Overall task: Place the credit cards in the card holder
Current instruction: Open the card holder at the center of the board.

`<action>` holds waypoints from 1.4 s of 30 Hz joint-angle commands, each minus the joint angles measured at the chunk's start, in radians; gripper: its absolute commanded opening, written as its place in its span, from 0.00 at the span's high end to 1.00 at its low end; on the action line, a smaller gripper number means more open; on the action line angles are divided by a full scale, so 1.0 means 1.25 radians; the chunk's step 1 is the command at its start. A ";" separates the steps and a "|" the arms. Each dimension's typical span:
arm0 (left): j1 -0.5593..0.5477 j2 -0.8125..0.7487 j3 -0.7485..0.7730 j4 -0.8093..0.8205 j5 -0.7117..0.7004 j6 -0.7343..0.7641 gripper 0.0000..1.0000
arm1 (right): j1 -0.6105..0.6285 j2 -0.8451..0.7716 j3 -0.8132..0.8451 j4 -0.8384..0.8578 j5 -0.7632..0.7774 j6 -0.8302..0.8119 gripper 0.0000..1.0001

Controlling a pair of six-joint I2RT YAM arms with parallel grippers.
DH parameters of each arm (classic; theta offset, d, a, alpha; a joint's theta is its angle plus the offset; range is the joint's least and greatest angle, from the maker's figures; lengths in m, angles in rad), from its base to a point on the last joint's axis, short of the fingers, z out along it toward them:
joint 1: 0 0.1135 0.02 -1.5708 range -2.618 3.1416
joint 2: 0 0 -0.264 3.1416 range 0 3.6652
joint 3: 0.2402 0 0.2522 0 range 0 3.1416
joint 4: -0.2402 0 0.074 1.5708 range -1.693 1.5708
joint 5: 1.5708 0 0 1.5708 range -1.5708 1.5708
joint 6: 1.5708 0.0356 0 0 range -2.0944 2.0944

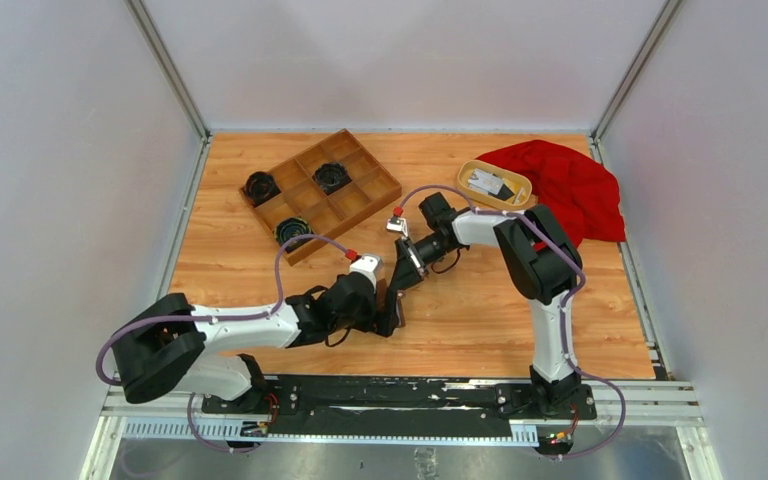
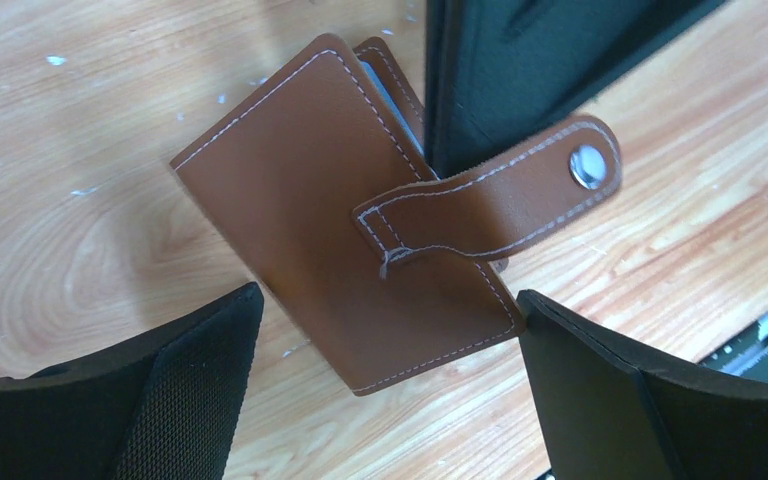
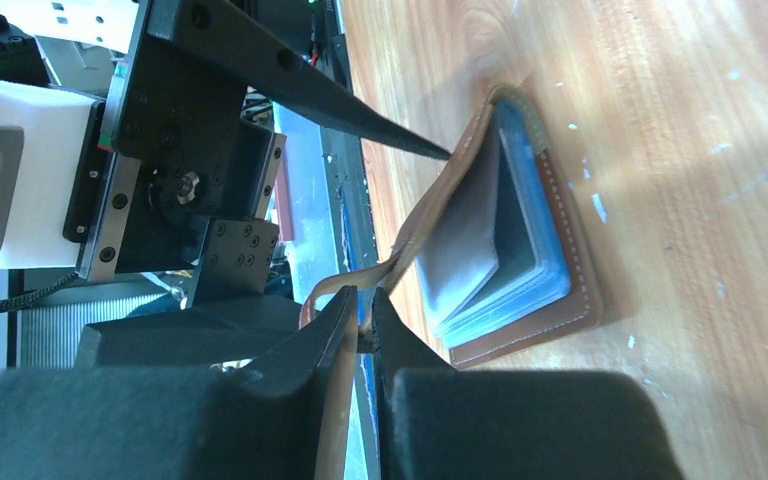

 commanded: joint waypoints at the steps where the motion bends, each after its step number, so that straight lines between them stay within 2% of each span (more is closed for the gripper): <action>1: -0.005 0.010 0.026 -0.064 -0.084 -0.023 0.00 | 0.027 0.020 -0.006 0.006 -0.039 0.019 0.85; 7: -0.006 0.046 0.046 -0.064 -0.087 -0.036 0.01 | 0.046 0.016 -0.002 0.007 -0.065 0.019 0.85; 15: -0.005 0.018 0.044 -0.063 -0.078 -0.022 0.03 | 0.067 0.022 0.001 0.008 -0.082 0.019 0.83; 17: -0.005 0.013 0.043 -0.062 -0.077 -0.014 0.09 | 0.072 0.024 0.003 0.008 -0.087 0.019 0.82; 21: -0.006 0.002 0.038 -0.061 -0.080 0.001 0.28 | 0.073 0.020 0.004 0.008 -0.093 0.017 0.82; 25: -0.005 -0.010 0.030 -0.061 -0.088 0.006 0.40 | 0.069 0.004 0.002 0.007 -0.092 0.007 0.80; 29: -0.006 -0.020 0.021 -0.055 -0.085 0.011 0.63 | 0.046 -0.029 0.003 -0.010 -0.089 -0.026 0.75; 31: -0.006 -0.024 0.016 -0.050 -0.082 0.013 0.71 | 0.026 -0.056 0.008 -0.048 -0.074 -0.078 0.72; 36: 0.001 -0.028 0.009 -0.029 -0.055 0.019 0.76 | -0.020 -0.130 0.063 -0.269 0.018 -0.324 0.68; 42: 0.042 -0.061 -0.039 0.057 0.040 0.006 0.83 | -0.067 -0.273 0.027 -0.317 0.169 -0.471 0.68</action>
